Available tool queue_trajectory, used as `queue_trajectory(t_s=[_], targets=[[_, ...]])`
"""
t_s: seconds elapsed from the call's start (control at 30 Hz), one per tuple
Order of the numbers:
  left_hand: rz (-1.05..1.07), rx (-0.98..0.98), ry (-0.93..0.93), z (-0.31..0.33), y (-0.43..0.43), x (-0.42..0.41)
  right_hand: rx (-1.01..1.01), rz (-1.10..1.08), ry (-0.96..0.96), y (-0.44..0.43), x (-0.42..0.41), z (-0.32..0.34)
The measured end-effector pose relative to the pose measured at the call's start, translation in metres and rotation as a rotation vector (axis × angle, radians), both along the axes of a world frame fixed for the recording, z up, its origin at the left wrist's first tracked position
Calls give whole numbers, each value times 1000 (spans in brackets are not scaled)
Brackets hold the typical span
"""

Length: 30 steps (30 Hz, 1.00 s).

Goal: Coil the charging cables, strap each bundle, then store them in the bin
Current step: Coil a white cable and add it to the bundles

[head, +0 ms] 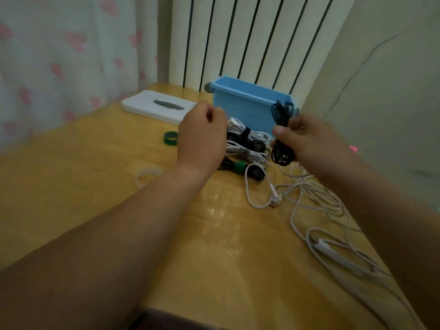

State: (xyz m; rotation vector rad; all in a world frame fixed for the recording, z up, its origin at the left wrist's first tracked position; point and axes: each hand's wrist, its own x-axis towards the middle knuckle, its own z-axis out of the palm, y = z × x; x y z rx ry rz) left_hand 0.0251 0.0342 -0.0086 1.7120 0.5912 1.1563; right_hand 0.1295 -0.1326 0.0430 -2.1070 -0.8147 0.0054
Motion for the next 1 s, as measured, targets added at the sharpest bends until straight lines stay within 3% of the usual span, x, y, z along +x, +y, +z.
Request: queue_trajectory(t_s=[0.2,0.3,0.47,0.6,0.73,0.87,1.0], targets=[[10,22,21,-3,-1,-1,-320,86,-494,47,13,-16],[-50,59,56,-9,-4,-1,-534,219,-395,63,19,-39],[-153,168,130,-12,-12,-2,-252,52,-434,25,18,-15],[-295,316,218,-12,-22,-4,-129,-29,-220,-35,17,11],[-494,565,514,-18,-39,-8,-215,-19,-128,-79,9,5],[-437,861,779,-20,-50,-9,-286,32,-159,-98,-4,-15],[-376,938,707,-26,-53,-4,-241,54,-142,-99,-6,-29]])
